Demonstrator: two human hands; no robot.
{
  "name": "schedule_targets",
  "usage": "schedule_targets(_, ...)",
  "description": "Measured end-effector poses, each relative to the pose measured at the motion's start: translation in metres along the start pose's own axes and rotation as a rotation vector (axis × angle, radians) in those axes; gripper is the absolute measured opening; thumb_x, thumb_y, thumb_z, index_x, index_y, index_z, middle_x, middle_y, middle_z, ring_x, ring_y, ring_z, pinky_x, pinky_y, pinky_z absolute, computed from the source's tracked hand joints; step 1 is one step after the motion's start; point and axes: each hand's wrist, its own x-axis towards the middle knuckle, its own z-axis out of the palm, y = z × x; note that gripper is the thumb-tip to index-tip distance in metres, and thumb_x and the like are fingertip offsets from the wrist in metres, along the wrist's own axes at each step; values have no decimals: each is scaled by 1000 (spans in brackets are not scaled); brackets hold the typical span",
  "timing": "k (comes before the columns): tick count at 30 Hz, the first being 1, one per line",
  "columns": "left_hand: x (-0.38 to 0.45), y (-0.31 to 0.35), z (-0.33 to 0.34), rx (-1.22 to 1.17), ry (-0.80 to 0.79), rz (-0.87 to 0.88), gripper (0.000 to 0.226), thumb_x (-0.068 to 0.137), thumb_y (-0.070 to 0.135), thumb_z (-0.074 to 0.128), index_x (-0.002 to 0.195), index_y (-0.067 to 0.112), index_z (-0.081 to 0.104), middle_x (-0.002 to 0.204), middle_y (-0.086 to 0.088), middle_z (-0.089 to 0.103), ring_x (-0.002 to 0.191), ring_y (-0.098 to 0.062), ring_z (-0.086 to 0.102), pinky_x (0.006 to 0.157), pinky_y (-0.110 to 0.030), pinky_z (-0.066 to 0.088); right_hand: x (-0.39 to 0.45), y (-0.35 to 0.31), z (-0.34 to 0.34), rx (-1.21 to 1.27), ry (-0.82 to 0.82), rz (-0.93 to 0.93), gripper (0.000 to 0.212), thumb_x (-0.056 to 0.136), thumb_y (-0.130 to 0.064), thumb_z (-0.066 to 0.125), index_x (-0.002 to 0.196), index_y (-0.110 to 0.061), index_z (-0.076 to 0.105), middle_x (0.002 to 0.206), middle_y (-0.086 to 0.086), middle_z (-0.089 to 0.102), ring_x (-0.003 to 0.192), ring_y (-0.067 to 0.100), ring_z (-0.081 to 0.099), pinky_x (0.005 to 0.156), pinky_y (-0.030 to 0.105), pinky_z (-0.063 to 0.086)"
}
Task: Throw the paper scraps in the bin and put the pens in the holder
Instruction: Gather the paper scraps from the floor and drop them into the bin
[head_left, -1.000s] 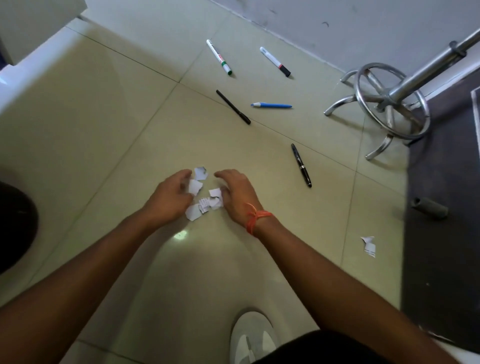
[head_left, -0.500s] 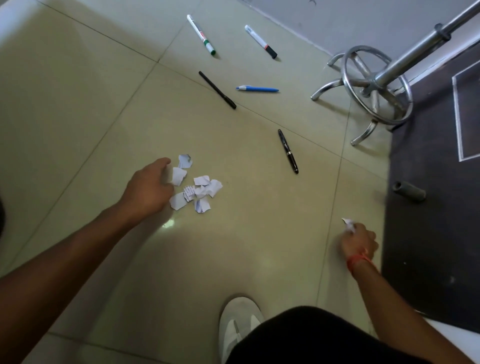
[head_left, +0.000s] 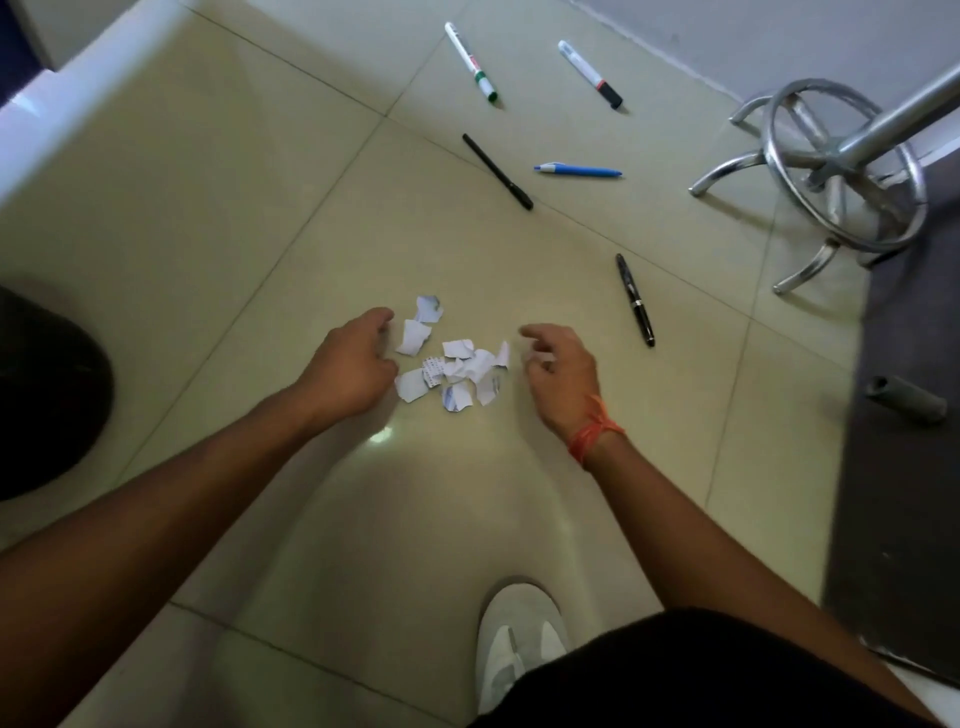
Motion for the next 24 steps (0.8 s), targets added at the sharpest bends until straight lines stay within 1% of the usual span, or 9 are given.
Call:
schedule_targets(3,1,-4,-3,-26,24,16,64,86,6,63,146,16,42,143,-9,54,120,-32,59,100,-36,44,-7,25,-40,-17,136,135,33,86,7,54,112,-9,67,116,8,64,94,17,61,75,6,48)
schedule_targets(4,1,-6,-1,-30,38,27,64,85,6,65,145,15,44,142,-10,55,118,-33,60,100,-37,45,-18,38,-54,-55,184,196,31,86,5,56,111,-10,68,115,9,66,93,17,62,74,6,47)
schedule_targets(8,1,-7,19,13,38,105,64,81,4,71,141,8,49,138,-18,57,118,-36,60,100,-37,44,-84,91,-114,-139,412,541,29,86,0,57,111,-10,68,110,8,69,91,17,62,88,29,52)
schedule_targets(10,0,-4,28,44,27,149,62,80,5,74,138,8,52,136,-19,58,119,-37,60,102,-40,43,-118,113,-140,-130,548,696,30,86,0,56,111,-10,67,110,9,69,91,17,62,93,33,53)
schedule_targets(12,0,-5,29,62,31,144,63,79,9,77,137,10,52,135,-19,58,114,-39,61,101,-43,43,-142,130,-156,-138,594,794,30,85,-1,57,112,-10,66,112,11,69,95,21,63,92,34,53)
schedule_targets(16,2,-3,32,90,5,134,65,79,14,78,138,14,50,133,-19,57,107,-42,61,98,-46,44,-158,145,-167,-203,401,927,35,86,-5,62,121,-5,62,123,17,64,110,32,61,96,37,50)
schedule_targets(18,1,-1,33,101,-10,141,64,80,12,77,138,13,50,134,-19,58,111,-42,59,99,-46,43,-152,139,-154,-245,315,889,37,85,-5,62,122,-7,62,127,17,61,113,32,60,100,34,45)
schedule_targets(21,-4,0,32,59,-38,121,64,80,8,76,138,13,50,134,-16,59,107,-39,62,97,-42,44,-128,111,-113,-304,169,656,39,84,-5,61,123,-7,61,129,16,52,114,31,57,106,29,38)
schedule_targets(24,-12,-4,30,89,-58,106,70,79,10,75,143,14,45,136,-16,55,111,-38,60,97,-40,44,-100,70,-66,-190,3,416,45,82,-5,66,127,-8,59,128,12,53,114,26,57,107,33,44)
